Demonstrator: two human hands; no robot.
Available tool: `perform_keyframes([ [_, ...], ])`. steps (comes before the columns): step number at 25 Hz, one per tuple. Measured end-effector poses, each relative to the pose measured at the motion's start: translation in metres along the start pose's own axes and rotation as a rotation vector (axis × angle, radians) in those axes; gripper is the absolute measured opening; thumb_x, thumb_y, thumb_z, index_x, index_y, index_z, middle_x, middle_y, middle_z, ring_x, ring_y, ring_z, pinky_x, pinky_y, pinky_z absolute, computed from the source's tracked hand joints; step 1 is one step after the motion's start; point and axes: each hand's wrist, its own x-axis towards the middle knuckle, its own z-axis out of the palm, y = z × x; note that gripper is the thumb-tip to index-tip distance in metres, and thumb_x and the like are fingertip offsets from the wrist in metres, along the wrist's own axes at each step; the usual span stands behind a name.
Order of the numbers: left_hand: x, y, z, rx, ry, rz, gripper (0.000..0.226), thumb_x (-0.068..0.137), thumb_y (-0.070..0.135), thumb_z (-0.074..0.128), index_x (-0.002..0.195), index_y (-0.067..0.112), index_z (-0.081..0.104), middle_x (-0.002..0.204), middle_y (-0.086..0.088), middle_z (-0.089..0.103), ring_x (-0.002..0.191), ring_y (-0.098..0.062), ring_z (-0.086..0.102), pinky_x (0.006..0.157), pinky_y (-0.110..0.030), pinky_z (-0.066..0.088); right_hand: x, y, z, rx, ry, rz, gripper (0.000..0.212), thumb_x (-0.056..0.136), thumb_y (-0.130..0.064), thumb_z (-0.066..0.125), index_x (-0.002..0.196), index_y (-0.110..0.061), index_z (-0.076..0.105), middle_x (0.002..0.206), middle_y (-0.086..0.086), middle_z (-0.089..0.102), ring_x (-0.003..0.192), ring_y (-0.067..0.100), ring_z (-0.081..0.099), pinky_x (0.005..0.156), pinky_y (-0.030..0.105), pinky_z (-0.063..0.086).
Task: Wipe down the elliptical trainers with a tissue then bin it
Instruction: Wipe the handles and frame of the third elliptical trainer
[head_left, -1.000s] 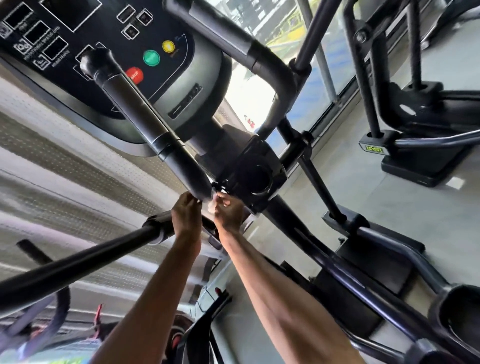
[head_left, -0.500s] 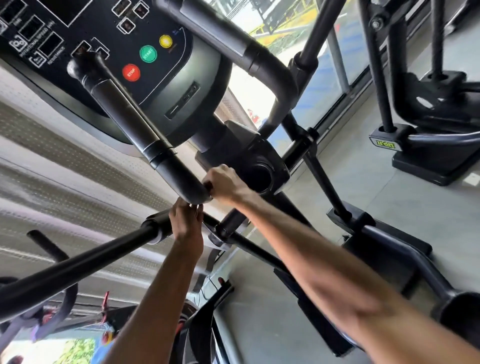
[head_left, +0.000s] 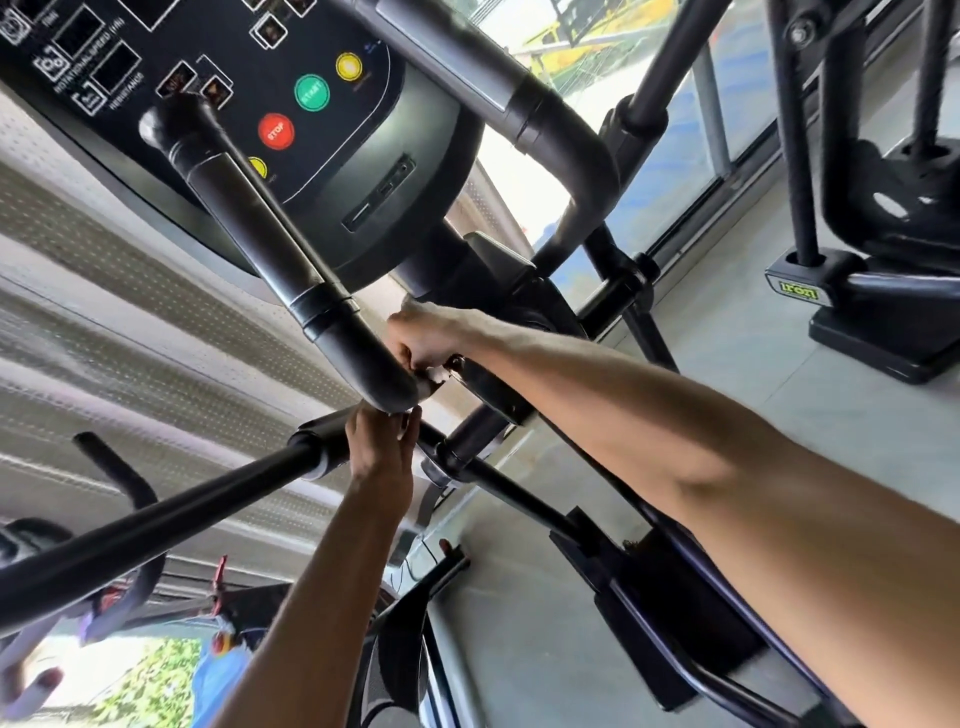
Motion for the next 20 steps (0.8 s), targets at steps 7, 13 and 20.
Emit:
perform_keyframes([
  [7,-0.007,0.006,0.005,-0.015,0.037,-0.045,0.011,0.097,0.003,0.057,0.106,0.008,0.063,0.123,-0.012,0.064,0.122,-0.019,0.062,0.103,-0.031,0.055,-0.033,-0.001,-0.015,0.462,-0.011,0.113,0.023,0.082,0.0,0.072,0.079,-0.021,0.078,0.069,-0.015,0.068,0.064,-0.002,0.06,0.063,0.018,0.047],
  [13,-0.018,0.016,0.01,-0.035,0.048,-0.045,0.014,0.097,0.001,0.057,0.1,0.01,0.067,0.109,-0.007,0.071,0.123,-0.022,0.065,0.109,-0.034,0.051,-0.083,-0.011,0.026,1.014,0.351,0.302,0.012,0.084,-0.023,0.082,0.096,-0.023,0.082,0.094,-0.007,0.078,0.094,0.008,0.071,0.085,0.026,0.058],
  [20,-0.012,0.011,0.0,0.051,0.064,0.011,0.019,0.085,0.014,0.062,0.102,0.006,0.063,0.129,-0.021,0.059,0.118,-0.025,0.064,0.09,-0.028,0.055,-0.09,-0.062,0.106,1.411,0.9,0.51,0.02,0.092,-0.01,0.073,0.111,-0.008,0.077,0.108,0.001,0.076,0.084,-0.001,0.07,0.074,0.014,0.055],
])
